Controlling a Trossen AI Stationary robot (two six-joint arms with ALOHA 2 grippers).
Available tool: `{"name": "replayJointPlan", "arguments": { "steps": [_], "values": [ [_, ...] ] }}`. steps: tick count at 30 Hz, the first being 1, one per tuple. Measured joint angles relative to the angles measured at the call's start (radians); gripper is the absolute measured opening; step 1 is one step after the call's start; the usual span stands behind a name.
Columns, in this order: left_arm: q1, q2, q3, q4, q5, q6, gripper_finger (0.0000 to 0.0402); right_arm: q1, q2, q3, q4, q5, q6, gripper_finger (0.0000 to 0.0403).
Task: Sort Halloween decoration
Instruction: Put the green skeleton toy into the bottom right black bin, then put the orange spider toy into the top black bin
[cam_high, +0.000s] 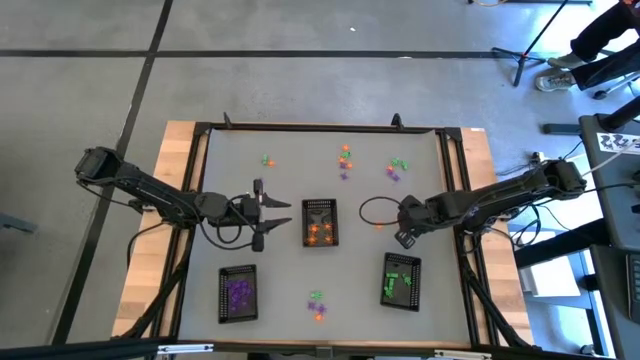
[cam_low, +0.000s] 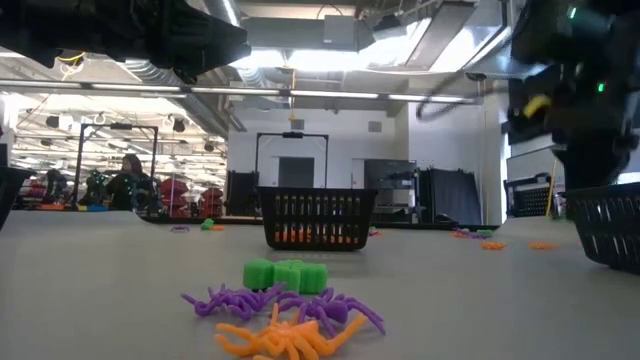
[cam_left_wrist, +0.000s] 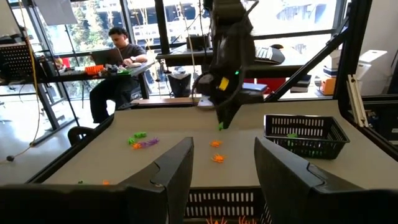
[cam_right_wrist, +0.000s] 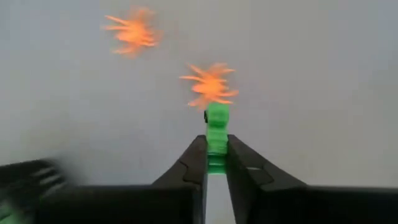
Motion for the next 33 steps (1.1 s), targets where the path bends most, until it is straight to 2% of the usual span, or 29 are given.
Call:
{"name": "replayJointPlan", "arguments": {
  "steps": [3,6,10,13,18,25,28,33],
  "values": [
    [0.0,0.0,0.0,0.0,0.0,0.0,0.0162,0.074,-0.012,0.052,-0.004,-0.01,-0.022,0.0048],
    [0.0,0.0,0.0,0.002,0.0,0.0,0.0162,0.179,-0.013,0.109,0.023,-0.022,-0.043,0.004],
    [0.0,0.0,0.0,0.004,0.0,0.0,0.0162,0.321,-0.013,0.122,0.219,0.007,-0.044,0.0026],
    [0.0,0.0,0.0,0.005,0.0,0.0,0.0162,0.405,-0.003,0.122,0.315,0.021,0.008,0.0029],
    [0.0,0.0,0.0,0.036,0.0,0.0,0.0162,0.504,0.041,0.122,0.326,0.1,0.119,0.006],
    [0.0,0.0,0.0,0.036,0.0,-0.02,0.0162,0.522,0.124,0.122,0.319,0.052,0.158,0.0142],
    [0.0,0.0,0.0,0.036,0.0,-0.022,0.0162,0.507,0.127,0.122,0.31,0.032,0.128,0.0175],
    [0.003,0.0,0.0,0.036,-0.015,-0.022,0.0162,0.446,0.085,0.122,0.216,0.051,0.072,0.0193]
  ]
}}
